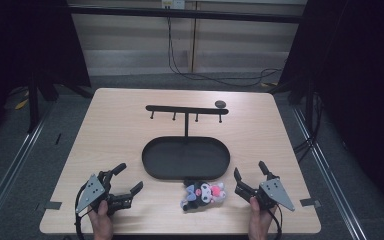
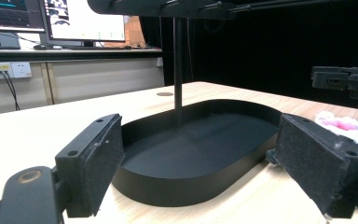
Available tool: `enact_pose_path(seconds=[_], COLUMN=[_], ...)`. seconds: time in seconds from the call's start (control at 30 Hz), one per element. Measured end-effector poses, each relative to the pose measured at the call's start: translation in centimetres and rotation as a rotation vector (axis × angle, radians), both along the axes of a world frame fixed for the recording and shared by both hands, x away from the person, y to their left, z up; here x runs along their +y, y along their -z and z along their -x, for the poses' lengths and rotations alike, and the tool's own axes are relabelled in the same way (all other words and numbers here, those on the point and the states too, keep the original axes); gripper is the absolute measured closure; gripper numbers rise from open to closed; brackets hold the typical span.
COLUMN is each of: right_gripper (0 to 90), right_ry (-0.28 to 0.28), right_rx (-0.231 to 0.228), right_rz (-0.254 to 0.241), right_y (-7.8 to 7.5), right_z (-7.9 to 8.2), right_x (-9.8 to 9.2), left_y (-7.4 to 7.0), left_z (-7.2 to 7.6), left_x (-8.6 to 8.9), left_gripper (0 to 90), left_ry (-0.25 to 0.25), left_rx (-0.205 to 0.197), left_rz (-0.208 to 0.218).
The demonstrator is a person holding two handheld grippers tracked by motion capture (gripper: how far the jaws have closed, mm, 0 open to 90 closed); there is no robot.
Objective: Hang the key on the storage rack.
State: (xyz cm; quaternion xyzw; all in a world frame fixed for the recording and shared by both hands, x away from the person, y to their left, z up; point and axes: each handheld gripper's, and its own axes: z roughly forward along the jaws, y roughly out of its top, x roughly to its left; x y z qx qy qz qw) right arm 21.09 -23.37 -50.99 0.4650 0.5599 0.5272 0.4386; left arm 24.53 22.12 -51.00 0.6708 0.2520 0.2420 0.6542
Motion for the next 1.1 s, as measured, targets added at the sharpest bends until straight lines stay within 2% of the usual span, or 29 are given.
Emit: enact_pose_path(seconds=[0.1,0.2,0.4,0.57,0.67,0.77,0.9,0.93,1.1], right_gripper=[13.2,13.1,13.3,14.3,18.5,25.4,26.1,29.0,34.9], right_ry=[-0.004,-0.054,-0.046,-0.072,-0.081,-0.08,-0.106,-0.139,-0.2], right_rx=[0.001,0.009,0.022,0.027,0.047,0.063,0.081,0.091,0.104], right_rz=[-0.009,0.0,0.019,0.035,0.027,0.043,0.062,0.043,0.047], right_y=[0.0,0.0,-0.1,-0.1,-0.2,-0.2,-0.3,-0.6,-1.9], right_z=[0.0,-0.1,0.0,0.0,-0.2,-0.4,-0.5,-0.5,-0.3], right_x=[-0.1,0.2,0.5,0.6,0.5,0.8,1.0,1.1,1.2], left_y=[0.0,0.0,0.0,0.0,0.0,0.0,0.0,0.0,0.0], left_z=[0.0,0.0,0.1,0.0,0.0,0.0,0.0,0.0,0.0], left_x=[0.0,0.0,-0.1,0.0,0.0,0.0,0.0,0.0,0.0], left_gripper=[15.3,15.2,15.2,15.2,15.2,15.2,15.2,15.2,15.2], left_ry=[0.0,-0.003,-0.002,0.001,0.001,0.001,0.001,0.0,0.0], left_rx=[0.0,0.001,0.001,0.001,0.0,0.0,0.001,-0.001,-0.001], left_rz=[0.001,-0.001,0.005,0.004,0.004,0.004,0.004,0.004,0.005])
